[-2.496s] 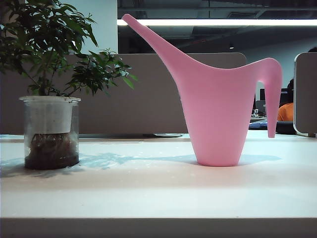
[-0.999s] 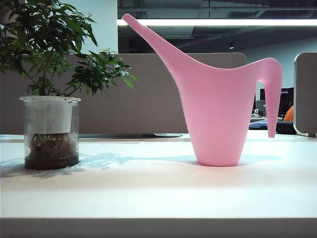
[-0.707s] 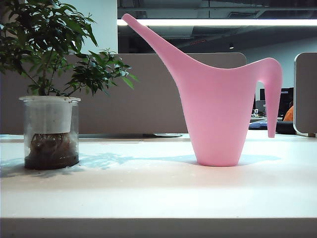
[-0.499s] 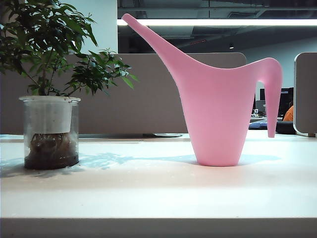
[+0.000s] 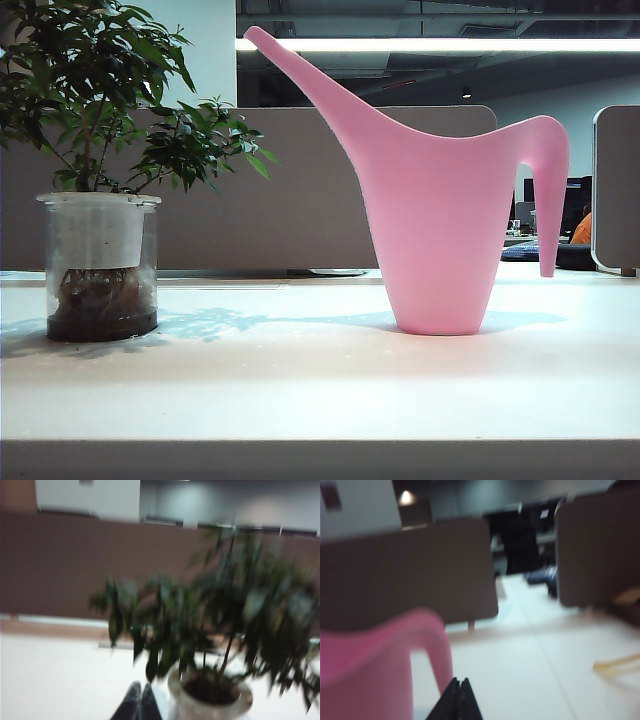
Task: Pick up the watering can from the table, water the potted plant, and put the can back.
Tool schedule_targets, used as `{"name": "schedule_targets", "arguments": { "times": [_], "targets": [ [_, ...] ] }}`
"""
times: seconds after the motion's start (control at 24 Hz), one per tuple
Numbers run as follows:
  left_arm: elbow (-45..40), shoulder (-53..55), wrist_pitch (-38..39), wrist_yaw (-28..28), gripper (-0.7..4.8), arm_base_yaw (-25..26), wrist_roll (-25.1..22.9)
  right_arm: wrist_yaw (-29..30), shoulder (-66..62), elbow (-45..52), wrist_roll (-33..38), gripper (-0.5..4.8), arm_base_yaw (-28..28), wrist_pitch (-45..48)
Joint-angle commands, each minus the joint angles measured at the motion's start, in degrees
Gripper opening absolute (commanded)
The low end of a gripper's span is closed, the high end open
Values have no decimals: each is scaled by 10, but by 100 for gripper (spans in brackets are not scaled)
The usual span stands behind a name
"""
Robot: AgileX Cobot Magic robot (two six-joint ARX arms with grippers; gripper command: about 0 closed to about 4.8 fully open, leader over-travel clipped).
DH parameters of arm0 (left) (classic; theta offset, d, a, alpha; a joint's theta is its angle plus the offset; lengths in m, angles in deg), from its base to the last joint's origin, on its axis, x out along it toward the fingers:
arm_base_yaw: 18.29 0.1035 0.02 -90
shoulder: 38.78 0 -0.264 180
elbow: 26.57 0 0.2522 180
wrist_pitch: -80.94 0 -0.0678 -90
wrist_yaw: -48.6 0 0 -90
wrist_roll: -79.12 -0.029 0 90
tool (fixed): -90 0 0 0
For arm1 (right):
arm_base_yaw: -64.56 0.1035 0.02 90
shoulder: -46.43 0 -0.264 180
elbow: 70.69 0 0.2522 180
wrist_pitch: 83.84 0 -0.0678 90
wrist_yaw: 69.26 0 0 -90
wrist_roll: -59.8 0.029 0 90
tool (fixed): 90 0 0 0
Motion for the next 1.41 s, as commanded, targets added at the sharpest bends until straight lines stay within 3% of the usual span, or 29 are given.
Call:
{"name": "schedule_targets", "arguments": {
  "times": [0.04, 0.21, 0.33, 0.42, 0.58, 0.67, 0.79, 1.0, 1.12, 1.21, 1.25, 1.29, 1.41],
  "targets": [
    [79, 39, 19, 0, -5, 1, -15, -23, -5, -72, 8, -6, 0, -29],
    [236, 162, 14, -26, -5, 1, -10, -23, -58, -213, -41, -6, 0, -115],
    [385, 293, 48, -81, -5, 0, -14, -39, -141, -328, -94, -6, -1, -118],
    [444, 340, 46, -76, -5, -24, -27, -52, -198, -384, -98, -6, -1, -129],
    [549, 422, 153, -114, -5, -66, -58, -44, -318, -482, -103, -6, 0, -221],
    [586, 442, 212, -130, -5, -102, -79, -39, -363, -524, -103, -6, 4, -291],
    [625, 457, 315, -160, -5, -160, -75, -39, -396, -534, -104, -6, 22, -335],
    [626, 459, 374, -163, -5, -249, -77, -27, -430, -532, -104, -5, 50, -403],
    [626, 461, 370, -163, -5, -264, -77, -9, -443, -532, -104, -3, 50, -390],
    [626, 463, 371, -163, -5, -265, -77, 24, -454, -531, -103, 110, 50, -393],
    [626, 463, 371, -163, -5, -265, -77, 25, -463, -531, -103, 237, 50, -397],
    [626, 463, 370, -163, -5, -265, -77, 25, -467, -531, -103, 284, 50, -400],
    [626, 463, 369, -163, -5, -265, -77, 25, -495, -530, -104, 322, 57, -400]
  ]
}}
